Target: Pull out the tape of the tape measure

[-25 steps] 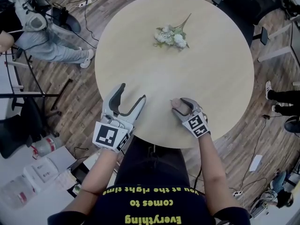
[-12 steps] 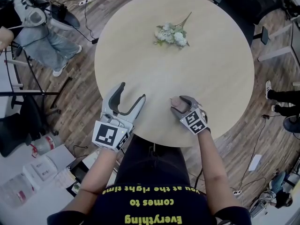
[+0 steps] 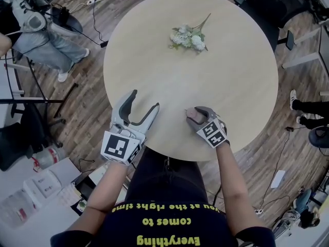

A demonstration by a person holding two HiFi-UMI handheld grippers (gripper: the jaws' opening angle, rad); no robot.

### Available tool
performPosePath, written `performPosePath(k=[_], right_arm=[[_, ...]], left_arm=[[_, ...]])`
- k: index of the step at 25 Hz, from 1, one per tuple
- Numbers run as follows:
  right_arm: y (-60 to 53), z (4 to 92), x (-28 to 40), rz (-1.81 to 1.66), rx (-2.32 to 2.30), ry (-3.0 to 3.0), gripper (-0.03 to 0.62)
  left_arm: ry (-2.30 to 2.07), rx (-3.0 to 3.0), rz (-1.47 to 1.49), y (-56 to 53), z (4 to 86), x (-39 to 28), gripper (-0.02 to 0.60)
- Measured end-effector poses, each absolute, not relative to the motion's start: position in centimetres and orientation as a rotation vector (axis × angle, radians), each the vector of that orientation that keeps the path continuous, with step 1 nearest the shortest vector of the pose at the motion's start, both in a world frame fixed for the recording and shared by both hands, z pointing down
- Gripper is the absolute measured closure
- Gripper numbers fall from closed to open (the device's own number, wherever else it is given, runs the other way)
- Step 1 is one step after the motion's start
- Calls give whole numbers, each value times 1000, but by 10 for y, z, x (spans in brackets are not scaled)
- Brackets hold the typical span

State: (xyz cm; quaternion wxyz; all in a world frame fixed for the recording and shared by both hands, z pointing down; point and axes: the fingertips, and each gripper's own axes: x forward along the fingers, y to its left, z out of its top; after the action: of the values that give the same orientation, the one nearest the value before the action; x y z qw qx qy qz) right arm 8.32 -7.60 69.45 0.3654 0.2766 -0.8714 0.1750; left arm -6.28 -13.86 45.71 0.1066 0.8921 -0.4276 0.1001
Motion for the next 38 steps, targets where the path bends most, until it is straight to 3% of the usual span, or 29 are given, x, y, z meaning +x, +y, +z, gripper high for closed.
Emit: performPosePath(k=[15,21,27,30,35,38], right_arm=[[-56,585,106,469,676,-2296,368],[-59,517,99,363,628,-2360,368],[-52,458,80,247,469,-2406,368],[-48,438,75,196,395,-2404,368],[-42,416,65,136,331,-2405,368],[-39,412,61,118,309,-2407,368]], left_arm=[[-908,2781,241,-125,442,-15,274],[-648,2900,283,-102,433,13,328],[-418,3047,320,-74,413,33,332],[-282,3088,281,-62,402,39,390],[-168,3131,291,-47,397,42,413],[-140,3142,297,-42,395,41,482]])
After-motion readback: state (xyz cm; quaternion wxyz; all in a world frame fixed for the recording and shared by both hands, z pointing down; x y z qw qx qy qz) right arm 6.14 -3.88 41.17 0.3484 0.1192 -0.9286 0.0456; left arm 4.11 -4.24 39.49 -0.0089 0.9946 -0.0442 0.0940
